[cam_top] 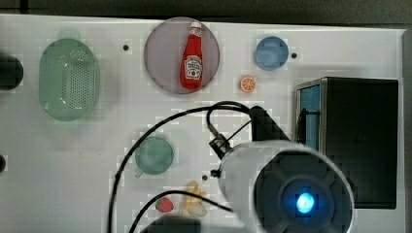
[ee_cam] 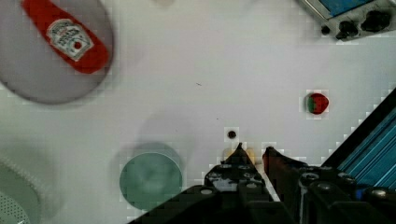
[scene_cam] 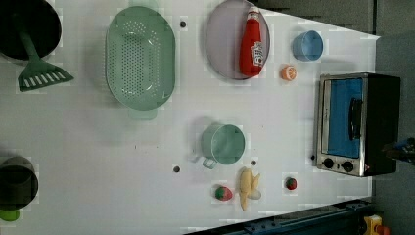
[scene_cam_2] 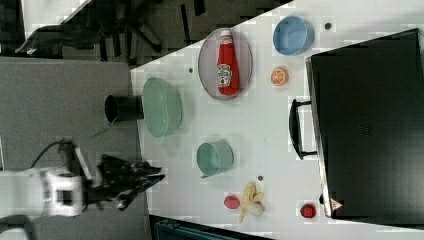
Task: Flap open oven.
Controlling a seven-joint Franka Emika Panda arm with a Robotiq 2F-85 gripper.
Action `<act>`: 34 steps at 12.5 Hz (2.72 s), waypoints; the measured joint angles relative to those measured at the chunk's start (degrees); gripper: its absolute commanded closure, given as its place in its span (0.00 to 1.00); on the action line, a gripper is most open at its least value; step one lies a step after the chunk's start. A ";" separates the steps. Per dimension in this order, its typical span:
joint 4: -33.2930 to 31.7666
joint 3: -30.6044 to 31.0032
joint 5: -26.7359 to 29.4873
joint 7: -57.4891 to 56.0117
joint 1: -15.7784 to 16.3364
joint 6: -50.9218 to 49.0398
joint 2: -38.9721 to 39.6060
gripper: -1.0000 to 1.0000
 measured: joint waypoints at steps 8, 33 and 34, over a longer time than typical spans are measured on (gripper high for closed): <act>-2.80 -8.58 -6.28 -21.80 -1.38 10.18 8.88 0.82; -9.96 -19.94 -9.27 -61.43 -1.70 47.76 30.12 0.82; -10.07 -19.60 -10.19 -60.98 -1.71 47.67 30.13 0.82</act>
